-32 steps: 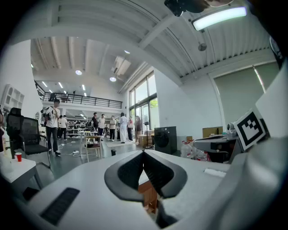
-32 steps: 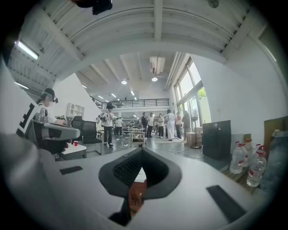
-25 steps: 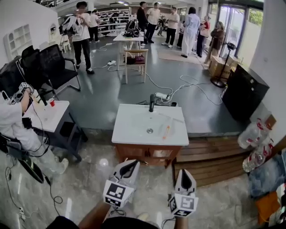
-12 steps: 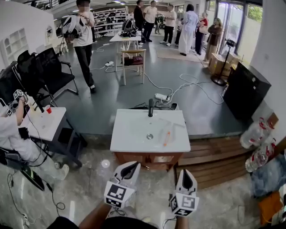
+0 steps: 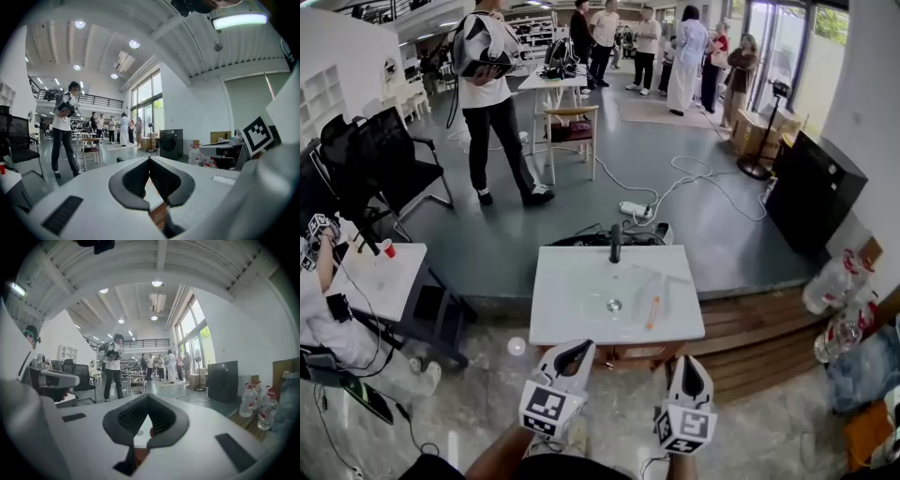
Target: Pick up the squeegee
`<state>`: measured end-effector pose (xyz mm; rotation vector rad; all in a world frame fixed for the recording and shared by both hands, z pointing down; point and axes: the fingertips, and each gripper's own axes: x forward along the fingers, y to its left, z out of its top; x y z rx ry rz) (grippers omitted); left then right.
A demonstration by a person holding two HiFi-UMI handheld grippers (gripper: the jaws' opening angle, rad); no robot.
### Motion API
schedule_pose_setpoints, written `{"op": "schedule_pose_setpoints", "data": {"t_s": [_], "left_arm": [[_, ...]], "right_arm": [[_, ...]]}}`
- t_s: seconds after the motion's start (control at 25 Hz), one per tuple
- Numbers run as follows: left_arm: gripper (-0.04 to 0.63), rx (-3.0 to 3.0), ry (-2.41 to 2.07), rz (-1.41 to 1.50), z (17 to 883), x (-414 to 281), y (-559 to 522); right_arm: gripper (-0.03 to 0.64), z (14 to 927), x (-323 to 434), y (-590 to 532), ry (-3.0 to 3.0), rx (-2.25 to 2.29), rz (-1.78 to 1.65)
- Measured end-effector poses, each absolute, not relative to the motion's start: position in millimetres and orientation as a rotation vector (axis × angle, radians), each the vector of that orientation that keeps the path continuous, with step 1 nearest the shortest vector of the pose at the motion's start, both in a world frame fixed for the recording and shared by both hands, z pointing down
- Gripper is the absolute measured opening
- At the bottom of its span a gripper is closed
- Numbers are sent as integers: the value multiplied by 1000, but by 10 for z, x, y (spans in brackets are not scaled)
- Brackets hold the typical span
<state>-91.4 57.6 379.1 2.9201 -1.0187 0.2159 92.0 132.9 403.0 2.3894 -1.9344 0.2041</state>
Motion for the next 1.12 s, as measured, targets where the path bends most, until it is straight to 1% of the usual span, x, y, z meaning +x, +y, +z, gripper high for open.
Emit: {"op": "schedule_pose_setpoints", "data": {"t_s": [0.6, 1.12], "left_arm": [[2, 2958, -866, 226, 4051, -799, -442], [2, 2903, -936, 266, 4305, -165, -1203]], "right_arm": [[-2, 4236, 1005, 436, -1803, 2476, 221], [-2, 4546, 1655, -471, -1874, 2395, 283]]}}
